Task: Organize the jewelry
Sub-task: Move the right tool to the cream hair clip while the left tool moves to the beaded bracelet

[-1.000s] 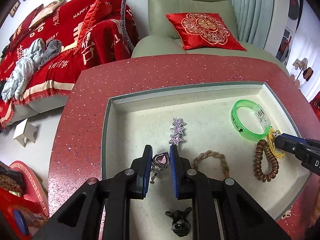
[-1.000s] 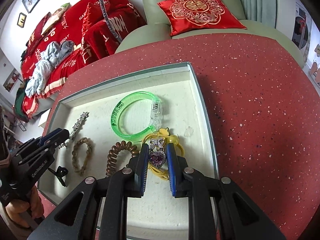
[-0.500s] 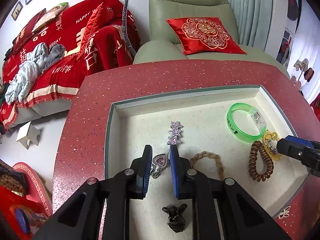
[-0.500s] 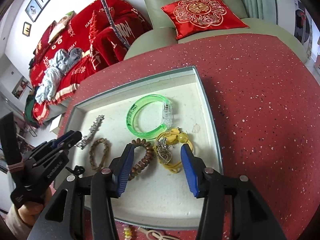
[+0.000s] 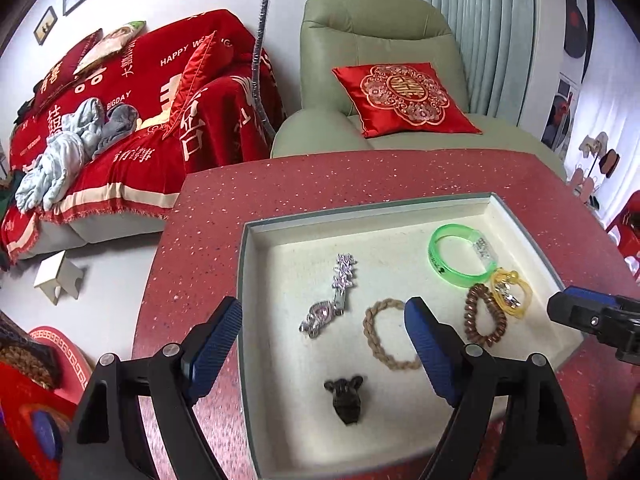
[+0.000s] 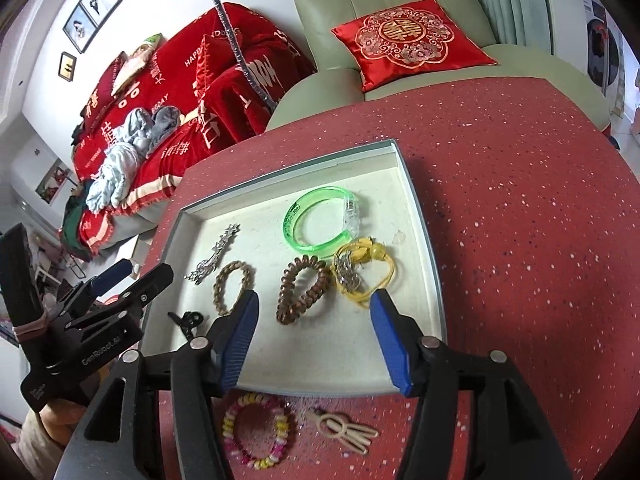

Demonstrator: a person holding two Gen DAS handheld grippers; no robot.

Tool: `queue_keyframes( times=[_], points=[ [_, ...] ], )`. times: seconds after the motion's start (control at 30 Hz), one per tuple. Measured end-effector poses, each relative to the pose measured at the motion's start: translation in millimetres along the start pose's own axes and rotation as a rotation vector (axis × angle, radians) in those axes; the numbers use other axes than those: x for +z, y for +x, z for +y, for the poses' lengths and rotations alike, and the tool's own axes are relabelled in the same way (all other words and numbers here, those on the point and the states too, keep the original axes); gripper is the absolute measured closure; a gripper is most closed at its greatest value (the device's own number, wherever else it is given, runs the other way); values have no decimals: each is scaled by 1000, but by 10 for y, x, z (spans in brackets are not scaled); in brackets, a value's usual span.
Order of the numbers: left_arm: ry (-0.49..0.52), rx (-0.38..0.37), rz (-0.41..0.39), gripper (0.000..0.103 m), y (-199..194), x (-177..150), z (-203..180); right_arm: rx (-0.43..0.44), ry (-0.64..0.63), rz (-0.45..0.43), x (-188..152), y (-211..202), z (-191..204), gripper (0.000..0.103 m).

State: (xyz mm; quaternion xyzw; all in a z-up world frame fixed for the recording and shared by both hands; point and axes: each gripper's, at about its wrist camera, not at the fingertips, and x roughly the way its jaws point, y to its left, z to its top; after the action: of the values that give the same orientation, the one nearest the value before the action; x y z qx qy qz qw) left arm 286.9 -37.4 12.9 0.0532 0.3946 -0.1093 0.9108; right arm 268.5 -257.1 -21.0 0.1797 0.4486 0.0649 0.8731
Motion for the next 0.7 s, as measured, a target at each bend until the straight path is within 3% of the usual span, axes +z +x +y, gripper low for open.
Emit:
queue_keyframes(
  times=[0.13, 0.27, 0.7],
  points=[
    [-5, -17, -20, 5, -178, -106, -5, 3, 3, -1, -71, -71, -2, 40],
    [-10, -42, -26, 0, -313, -228, -33, 14, -3, -2, -174, -150, 18, 25],
    [-3, -78, 10, 0, -617, -685, -185, 8, -22, 27, -535, -311, -50, 23]
  ],
)
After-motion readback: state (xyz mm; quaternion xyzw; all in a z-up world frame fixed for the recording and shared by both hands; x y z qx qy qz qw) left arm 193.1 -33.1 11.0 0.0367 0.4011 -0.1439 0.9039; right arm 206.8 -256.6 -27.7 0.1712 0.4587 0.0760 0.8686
